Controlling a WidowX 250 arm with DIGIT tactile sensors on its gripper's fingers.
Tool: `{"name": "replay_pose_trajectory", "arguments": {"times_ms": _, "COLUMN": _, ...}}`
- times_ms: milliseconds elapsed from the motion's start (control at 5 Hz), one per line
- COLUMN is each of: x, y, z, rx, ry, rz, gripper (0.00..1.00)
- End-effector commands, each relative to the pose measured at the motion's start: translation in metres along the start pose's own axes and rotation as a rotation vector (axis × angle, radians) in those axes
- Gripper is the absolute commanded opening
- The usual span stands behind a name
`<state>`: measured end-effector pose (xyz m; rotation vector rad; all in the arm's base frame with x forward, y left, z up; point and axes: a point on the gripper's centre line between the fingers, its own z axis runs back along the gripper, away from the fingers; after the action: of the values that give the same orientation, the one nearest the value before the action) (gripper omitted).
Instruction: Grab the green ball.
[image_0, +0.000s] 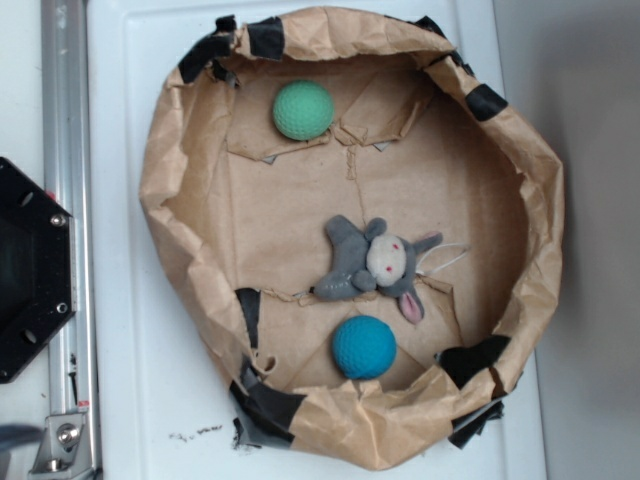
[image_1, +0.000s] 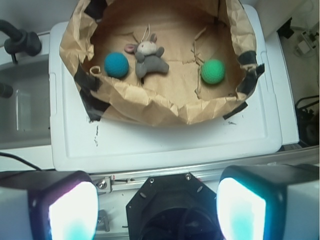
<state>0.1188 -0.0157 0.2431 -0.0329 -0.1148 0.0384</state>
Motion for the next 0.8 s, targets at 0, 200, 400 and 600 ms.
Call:
{"name": "replay_pose_trajectory", "arguments": {"times_ms": 0, "x": 0.0, "y": 0.0, "z": 0.0, "rx": 0.0, "ry": 0.0, "rz": 0.0, "gripper": 1.0}}
{"name": "replay_pose_trajectory", "arguments": {"times_ms": 200, "x": 0.048, "y": 0.016, "z": -0.024, "rx": -0.053, "ry": 0.01, "rz": -0.2, "gripper": 1.0}}
{"name": "replay_pose_trajectory", "arguments": {"times_ms": 400, "x": 0.093, "y": 0.013, "z": -0.052, "rx": 0.131, "ry": -0.006, "rz": -0.378, "gripper": 1.0}}
{"name": "replay_pose_trajectory", "arguments": {"times_ms": 600, "x": 0.124, "y": 0.016, "z": -0.088, "rx": 0.258, "ry": 0.006, "rz": -0.554, "gripper": 1.0}}
